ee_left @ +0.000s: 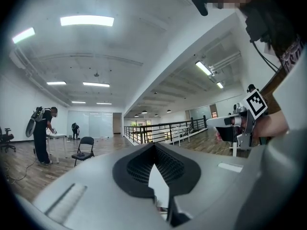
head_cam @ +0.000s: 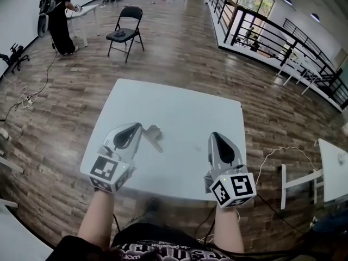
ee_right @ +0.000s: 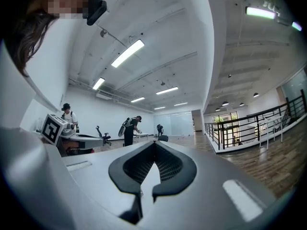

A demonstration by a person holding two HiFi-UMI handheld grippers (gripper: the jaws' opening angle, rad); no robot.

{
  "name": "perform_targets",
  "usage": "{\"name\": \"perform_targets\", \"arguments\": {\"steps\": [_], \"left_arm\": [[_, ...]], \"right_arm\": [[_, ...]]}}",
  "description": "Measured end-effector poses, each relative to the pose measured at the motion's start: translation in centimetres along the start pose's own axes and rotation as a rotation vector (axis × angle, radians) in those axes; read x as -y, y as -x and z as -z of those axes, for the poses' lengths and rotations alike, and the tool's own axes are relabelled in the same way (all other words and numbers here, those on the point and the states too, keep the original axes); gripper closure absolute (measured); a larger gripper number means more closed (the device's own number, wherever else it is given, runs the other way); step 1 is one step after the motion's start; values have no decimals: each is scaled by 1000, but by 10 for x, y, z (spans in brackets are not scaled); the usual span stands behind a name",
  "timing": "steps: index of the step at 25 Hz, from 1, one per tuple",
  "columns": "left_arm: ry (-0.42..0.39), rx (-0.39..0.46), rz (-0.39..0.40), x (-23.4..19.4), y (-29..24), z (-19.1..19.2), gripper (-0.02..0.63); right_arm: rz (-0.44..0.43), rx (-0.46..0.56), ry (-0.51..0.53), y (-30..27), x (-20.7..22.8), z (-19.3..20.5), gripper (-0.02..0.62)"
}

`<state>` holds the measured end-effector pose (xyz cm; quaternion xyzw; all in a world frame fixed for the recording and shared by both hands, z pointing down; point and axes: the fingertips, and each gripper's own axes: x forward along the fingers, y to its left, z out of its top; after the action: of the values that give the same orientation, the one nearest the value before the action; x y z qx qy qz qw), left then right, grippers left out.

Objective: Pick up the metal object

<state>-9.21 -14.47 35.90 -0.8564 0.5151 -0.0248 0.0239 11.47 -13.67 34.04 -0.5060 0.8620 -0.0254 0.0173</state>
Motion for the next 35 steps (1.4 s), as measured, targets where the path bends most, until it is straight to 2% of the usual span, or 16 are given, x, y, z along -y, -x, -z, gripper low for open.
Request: {"name": "perform_targets", "arguments": {"steps": [9,15,22,28,31,35], "left_arm": [[1,-4,38,-17,-34,7,611],[30,-41,62,-27,-47,20,611],[20,-110,87,-27,-60,44,609],[19,-238,169,-12,-71,82,472],[13,-336,205,-4,-74,110,362],[4,-431,238,1,-84,145,253]], "right_arm": [[33,0,-1,-30,10,4,584],[34,-13,-1,-43,11,7,584],[47,-19,-11,-48,15,14,584],[49,-33,-5,-50,18,18,583],[54,-39,-8,-49,19,22,583],[66,-40,-17,-52,24,25,583]]}}
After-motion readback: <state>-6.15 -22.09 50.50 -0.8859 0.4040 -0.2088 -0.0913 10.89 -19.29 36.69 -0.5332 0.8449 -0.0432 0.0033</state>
